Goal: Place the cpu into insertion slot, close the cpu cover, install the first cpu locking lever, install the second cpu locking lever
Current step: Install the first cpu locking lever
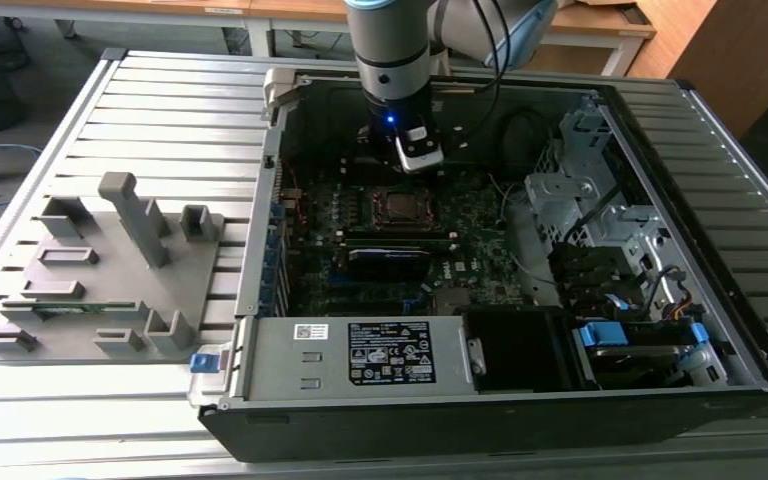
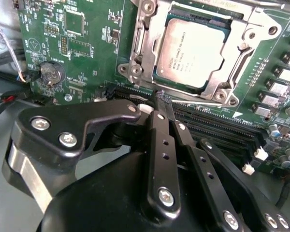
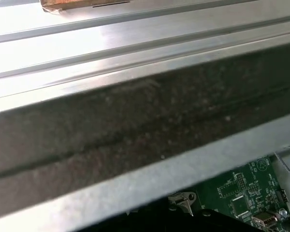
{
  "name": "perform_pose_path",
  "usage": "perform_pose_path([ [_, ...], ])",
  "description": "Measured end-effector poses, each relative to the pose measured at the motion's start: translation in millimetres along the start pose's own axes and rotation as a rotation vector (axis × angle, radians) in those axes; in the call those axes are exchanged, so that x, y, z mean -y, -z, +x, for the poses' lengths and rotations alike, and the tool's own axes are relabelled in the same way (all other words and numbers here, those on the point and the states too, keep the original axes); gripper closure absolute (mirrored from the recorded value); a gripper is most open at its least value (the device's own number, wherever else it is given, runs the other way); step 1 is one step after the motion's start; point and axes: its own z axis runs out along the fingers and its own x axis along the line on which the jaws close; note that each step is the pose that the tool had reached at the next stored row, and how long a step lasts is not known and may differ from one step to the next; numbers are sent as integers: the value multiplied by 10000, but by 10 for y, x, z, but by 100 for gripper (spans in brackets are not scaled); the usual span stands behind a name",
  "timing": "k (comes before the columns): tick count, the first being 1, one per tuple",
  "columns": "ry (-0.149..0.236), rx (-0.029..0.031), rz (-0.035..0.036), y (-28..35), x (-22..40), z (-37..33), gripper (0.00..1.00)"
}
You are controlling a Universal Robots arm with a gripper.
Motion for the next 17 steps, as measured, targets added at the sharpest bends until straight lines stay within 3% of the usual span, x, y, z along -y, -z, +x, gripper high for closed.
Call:
perform_pose_path([
  [17, -30, 0, -12, -9, -9, 4, 89],
])
